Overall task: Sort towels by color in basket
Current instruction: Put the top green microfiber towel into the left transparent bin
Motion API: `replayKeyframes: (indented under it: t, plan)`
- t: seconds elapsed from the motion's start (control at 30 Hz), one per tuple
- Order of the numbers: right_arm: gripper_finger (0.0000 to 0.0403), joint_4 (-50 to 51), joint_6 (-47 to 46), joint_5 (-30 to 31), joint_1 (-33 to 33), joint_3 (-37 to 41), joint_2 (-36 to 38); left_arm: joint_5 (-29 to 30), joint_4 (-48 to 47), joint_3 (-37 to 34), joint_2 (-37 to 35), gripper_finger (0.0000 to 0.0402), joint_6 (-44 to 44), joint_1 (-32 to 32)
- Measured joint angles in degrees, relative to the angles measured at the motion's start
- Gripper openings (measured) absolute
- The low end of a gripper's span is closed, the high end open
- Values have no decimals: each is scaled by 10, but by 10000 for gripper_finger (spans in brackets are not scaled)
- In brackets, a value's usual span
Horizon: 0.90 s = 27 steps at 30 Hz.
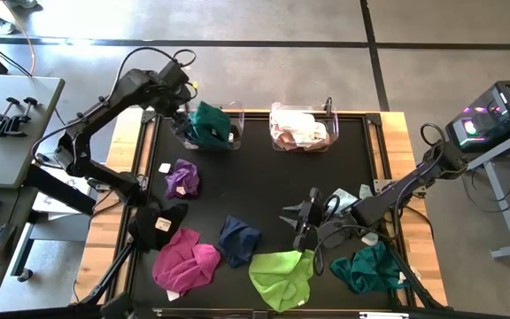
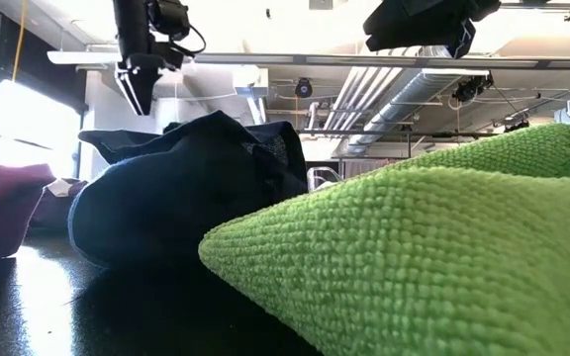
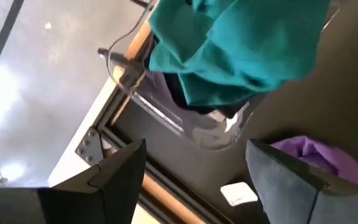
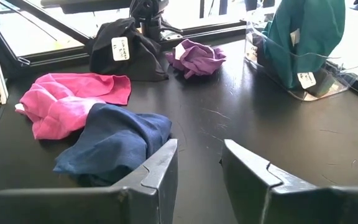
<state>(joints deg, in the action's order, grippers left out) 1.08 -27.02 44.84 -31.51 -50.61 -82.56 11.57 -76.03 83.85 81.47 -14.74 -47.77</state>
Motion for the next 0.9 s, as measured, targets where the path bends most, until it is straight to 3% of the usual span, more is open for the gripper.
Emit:
replayKeyframes:
  t: [0.13, 0.33, 0.67, 0.9]
  plan:
    - [117, 0, 0, 0, 0, 0, 0, -22, 45, -11, 0, 257, 1, -7]
    - [117, 0, 0, 0, 0, 0, 0, -184, 215, -81, 5, 226, 26, -2]
    - [117, 0, 0, 0, 0, 0, 0, -194, 470, -211, 134, 108, 65, 1]
    - [117, 0, 0, 0, 0, 0, 0, -198, 506, -213, 217, 27, 61, 1]
